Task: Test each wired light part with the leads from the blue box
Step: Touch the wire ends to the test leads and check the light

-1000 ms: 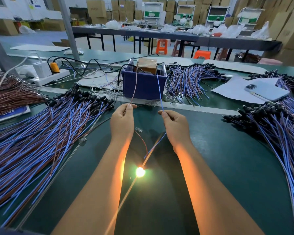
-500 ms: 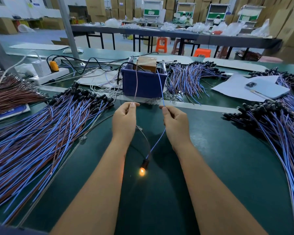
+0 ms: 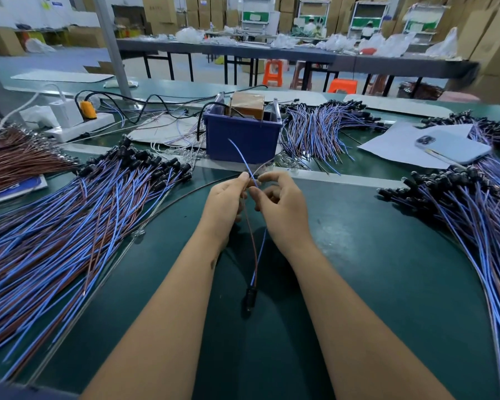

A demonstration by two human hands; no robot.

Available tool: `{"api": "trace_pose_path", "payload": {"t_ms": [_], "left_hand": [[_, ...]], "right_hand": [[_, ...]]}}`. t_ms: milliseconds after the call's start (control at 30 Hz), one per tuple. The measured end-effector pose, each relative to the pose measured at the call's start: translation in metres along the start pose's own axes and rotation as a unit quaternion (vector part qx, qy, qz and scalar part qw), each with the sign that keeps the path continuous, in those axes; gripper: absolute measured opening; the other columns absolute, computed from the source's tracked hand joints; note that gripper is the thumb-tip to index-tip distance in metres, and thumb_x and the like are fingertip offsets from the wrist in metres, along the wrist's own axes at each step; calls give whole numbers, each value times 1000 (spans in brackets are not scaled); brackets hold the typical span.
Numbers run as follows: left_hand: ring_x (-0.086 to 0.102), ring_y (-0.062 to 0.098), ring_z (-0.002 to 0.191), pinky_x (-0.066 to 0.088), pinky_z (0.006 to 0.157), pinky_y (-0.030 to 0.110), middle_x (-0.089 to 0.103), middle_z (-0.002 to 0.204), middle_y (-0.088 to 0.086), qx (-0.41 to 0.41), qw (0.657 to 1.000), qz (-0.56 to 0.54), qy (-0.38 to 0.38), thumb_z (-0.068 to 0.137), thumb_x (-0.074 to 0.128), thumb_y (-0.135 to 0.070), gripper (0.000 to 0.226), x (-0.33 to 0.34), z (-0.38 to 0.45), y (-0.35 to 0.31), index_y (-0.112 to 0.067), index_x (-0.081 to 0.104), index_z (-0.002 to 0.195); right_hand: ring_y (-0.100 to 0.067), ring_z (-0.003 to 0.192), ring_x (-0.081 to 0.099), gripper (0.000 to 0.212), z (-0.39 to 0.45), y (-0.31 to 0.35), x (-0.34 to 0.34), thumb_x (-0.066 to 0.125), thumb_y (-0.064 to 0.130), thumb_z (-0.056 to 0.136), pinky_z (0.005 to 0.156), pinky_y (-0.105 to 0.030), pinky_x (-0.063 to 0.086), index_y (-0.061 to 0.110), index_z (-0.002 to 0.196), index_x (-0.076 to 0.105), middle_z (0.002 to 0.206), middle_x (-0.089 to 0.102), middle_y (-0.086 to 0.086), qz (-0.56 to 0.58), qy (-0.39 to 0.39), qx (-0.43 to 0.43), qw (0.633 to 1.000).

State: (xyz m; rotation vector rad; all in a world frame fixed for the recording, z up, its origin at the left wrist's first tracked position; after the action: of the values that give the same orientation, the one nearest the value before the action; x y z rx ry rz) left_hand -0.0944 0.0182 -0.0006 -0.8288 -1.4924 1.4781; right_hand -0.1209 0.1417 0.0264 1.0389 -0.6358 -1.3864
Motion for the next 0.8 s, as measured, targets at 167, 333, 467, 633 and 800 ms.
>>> {"api": "trace_pose_path", "payload": {"t_ms": [167,333,467,633,800], "left_hand": [[18,6,39,14,37,16,26,51,-6,-53,993,-96,50,99,48,-26,36,5,1,6,-18,73,75],[23,3,35,20,33,14,30,46,-7,-49,979,-194,44,97,54,-15,20,-1,3,2,-13,56,77],[38,2,37,33,35,13,45,48,-6,-49,953,-300,14,98,54,-11,26,-7,7,1,-14,47,72],[58,4,46,48,44,13,61,56,-3,-25,945,-325,-29,94,59,-11,17,-20,9,3,-12,56,78],[68,10,60,54,56,17,70,66,2,28,966,-256,-10,89,64,-5,13,-11,-1,-7,-11,64,77]], "right_hand": [[-14,57,61,24,0,2,5,74,10,83,60,-30,52,26,76,57,64,67,2,41,22,-4,999],[-13,50,52,20,1,-3,7,57,5,94,51,-22,46,19,100,70,65,62,-3,100,48,19,994],[-14,60,46,52,-1,-3,12,69,-1,83,59,-22,45,31,124,62,76,58,-3,67,88,19,994],[-14,63,49,34,-4,2,19,69,3,85,63,-19,47,25,112,69,75,65,3,213,131,55,967],[-11,69,59,20,-3,-8,8,51,21,99,66,-22,44,26,101,70,78,66,2,304,81,113,943]]}}
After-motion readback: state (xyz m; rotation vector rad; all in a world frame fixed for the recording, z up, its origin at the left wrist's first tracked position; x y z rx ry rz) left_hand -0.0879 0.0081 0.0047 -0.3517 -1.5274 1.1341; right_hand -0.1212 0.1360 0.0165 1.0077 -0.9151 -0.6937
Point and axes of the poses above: each hand's wrist, its own z-axis towards the middle knuckle, its own x-axis out of the palm, y = z × x, the point moved 9 cm from there along z, towards the middle knuckle
